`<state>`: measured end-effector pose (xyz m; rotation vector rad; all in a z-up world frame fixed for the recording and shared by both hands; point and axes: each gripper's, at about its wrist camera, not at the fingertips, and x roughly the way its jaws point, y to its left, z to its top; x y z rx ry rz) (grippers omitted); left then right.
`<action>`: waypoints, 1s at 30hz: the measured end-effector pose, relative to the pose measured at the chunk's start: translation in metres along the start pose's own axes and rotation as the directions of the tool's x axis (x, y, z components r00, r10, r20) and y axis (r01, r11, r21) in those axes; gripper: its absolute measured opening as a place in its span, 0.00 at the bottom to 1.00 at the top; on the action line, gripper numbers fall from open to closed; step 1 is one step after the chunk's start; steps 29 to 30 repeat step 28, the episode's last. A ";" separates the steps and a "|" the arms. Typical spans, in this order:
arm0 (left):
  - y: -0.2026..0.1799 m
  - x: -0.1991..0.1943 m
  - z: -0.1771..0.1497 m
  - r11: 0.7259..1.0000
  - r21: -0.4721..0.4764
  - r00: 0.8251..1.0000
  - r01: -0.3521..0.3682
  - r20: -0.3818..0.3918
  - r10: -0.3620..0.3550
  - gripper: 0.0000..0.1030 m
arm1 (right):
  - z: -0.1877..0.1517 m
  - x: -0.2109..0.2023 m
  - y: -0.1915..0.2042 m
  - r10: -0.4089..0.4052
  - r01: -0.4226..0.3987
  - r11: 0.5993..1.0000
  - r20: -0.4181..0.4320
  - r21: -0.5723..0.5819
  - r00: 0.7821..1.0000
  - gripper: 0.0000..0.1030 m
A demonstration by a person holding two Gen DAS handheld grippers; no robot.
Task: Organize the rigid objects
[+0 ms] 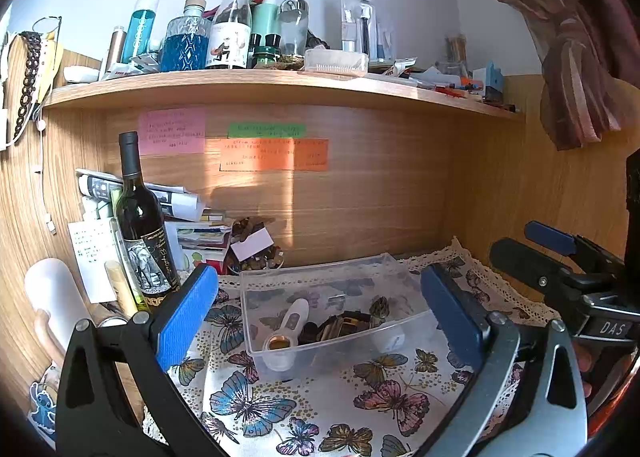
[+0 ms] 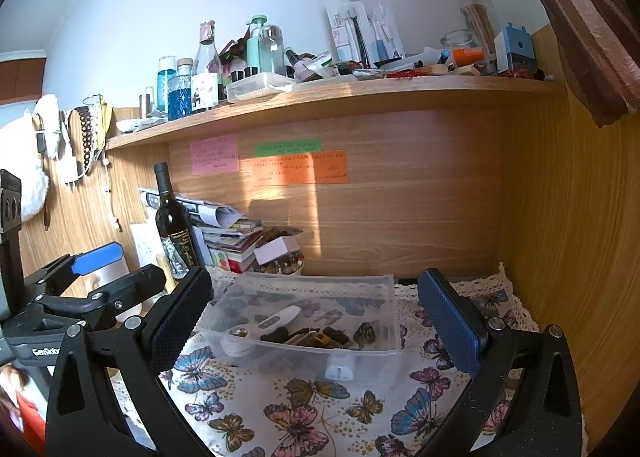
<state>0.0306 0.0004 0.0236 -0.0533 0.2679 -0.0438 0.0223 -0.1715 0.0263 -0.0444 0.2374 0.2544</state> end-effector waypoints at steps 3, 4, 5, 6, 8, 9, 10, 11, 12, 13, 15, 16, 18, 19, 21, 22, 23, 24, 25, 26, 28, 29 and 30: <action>0.001 0.000 0.000 1.000 -0.001 1.000 0.002 -0.001 -0.002 1.00 | 0.000 0.000 0.000 0.000 0.000 1.000 0.000 -0.002 1.000 1.00; 0.001 0.000 0.000 1.000 -0.001 1.000 0.003 -0.001 -0.003 1.00 | 0.000 0.000 0.000 -0.001 0.001 1.000 0.000 -0.002 1.000 1.00; 0.001 0.000 0.000 1.000 0.000 1.000 0.005 0.001 -0.005 1.00 | 0.000 0.000 0.000 -0.001 0.001 1.000 0.000 -0.001 1.000 1.00; 0.001 0.000 0.000 1.000 -0.002 1.000 0.008 0.004 -0.008 1.00 | 0.000 0.000 0.000 0.000 0.000 1.000 0.001 -0.001 1.000 1.00; 0.000 0.000 0.000 1.000 -0.003 1.000 0.013 0.005 -0.013 1.00 | 0.000 0.000 0.000 0.000 0.000 1.000 0.001 -0.001 1.000 1.00; 0.000 0.000 -0.001 1.000 0.000 1.000 0.018 0.003 -0.018 1.00 | 0.000 0.000 0.000 0.000 0.000 1.000 0.001 -0.001 1.000 1.00; -0.001 0.000 -0.001 1.000 0.003 1.000 0.022 0.002 -0.022 1.00 | 0.000 0.000 0.000 0.000 0.000 1.000 0.001 -0.001 1.000 1.00; -0.002 0.000 -0.001 1.000 0.003 1.000 0.022 0.004 -0.022 1.00 | 0.000 0.000 0.000 0.000 0.000 1.000 0.000 -0.001 1.000 1.00; -0.002 0.000 -0.001 1.000 0.003 1.000 0.022 0.006 -0.022 1.00 | 0.000 0.000 0.000 0.000 0.000 1.000 0.000 -0.002 1.000 1.00; -0.003 -0.001 -0.001 1.000 0.003 1.000 0.022 0.009 -0.022 1.00 | -0.001 0.000 0.001 0.000 0.000 1.000 0.001 -0.003 1.000 1.00; -0.003 -0.001 -0.001 1.000 0.002 1.000 0.025 0.010 -0.025 1.00 | -0.001 0.000 0.001 -0.002 0.002 1.000 0.001 -0.006 1.000 1.00; -0.004 -0.001 -0.001 1.000 0.002 1.000 0.027 0.009 -0.027 1.00 | -0.001 0.000 0.001 -0.001 0.001 1.000 0.000 -0.007 1.000 1.00; -0.004 -0.002 -0.001 1.000 0.001 1.000 0.024 0.010 -0.024 1.00 | -0.001 0.001 0.002 -0.001 0.001 1.000 0.000 -0.008 1.000 1.00; -0.004 -0.002 -0.001 1.000 0.000 1.000 0.026 0.009 -0.026 1.00 | -0.001 0.001 0.002 0.000 0.000 1.000 0.000 -0.008 1.000 1.00; -0.004 -0.002 -0.001 1.000 -0.005 1.000 0.027 0.010 -0.027 1.00 | -0.001 0.001 0.002 0.001 -0.001 1.000 -0.001 -0.007 1.000 1.00; -0.004 -0.002 -0.001 1.000 -0.006 1.000 0.026 0.010 -0.026 1.00 | -0.001 0.001 0.002 0.001 -0.002 1.000 -0.001 -0.008 1.000 1.00; -0.004 -0.002 -0.001 1.000 -0.007 1.000 0.026 0.010 -0.026 1.00 | -0.001 0.002 0.002 0.002 -0.002 1.000 -0.002 -0.008 1.000 1.00; -0.004 -0.002 -0.002 1.000 -0.009 1.000 0.029 0.007 -0.029 1.00 | -0.001 0.002 0.002 0.002 -0.002 1.000 -0.002 -0.008 1.000 1.00; -0.004 -0.002 -0.002 1.000 -0.010 1.000 0.030 0.006 -0.029 1.00 | -0.001 0.002 0.002 0.002 -0.002 1.000 -0.003 -0.007 1.000 1.00; -0.004 -0.001 -0.001 1.000 -0.011 1.000 0.029 0.005 -0.029 1.00 | -0.002 0.002 0.002 0.002 -0.002 1.000 -0.003 -0.007 1.000 1.00; -0.005 -0.001 -0.002 1.000 -0.009 1.000 0.028 0.003 -0.028 1.00 | -0.002 0.002 0.002 -0.001 0.001 1.000 -0.003 -0.008 1.000 1.00; -0.005 -0.001 -0.002 1.000 -0.009 1.000 0.028 0.003 -0.028 1.00 | -0.002 0.002 0.002 -0.001 0.001 1.000 -0.003 -0.008 1.000 1.00; -0.005 -0.001 -0.002 1.000 -0.009 1.000 0.028 0.003 -0.028 1.00 | -0.002 0.002 0.002 -0.001 0.001 1.000 -0.003 -0.008 1.000 1.00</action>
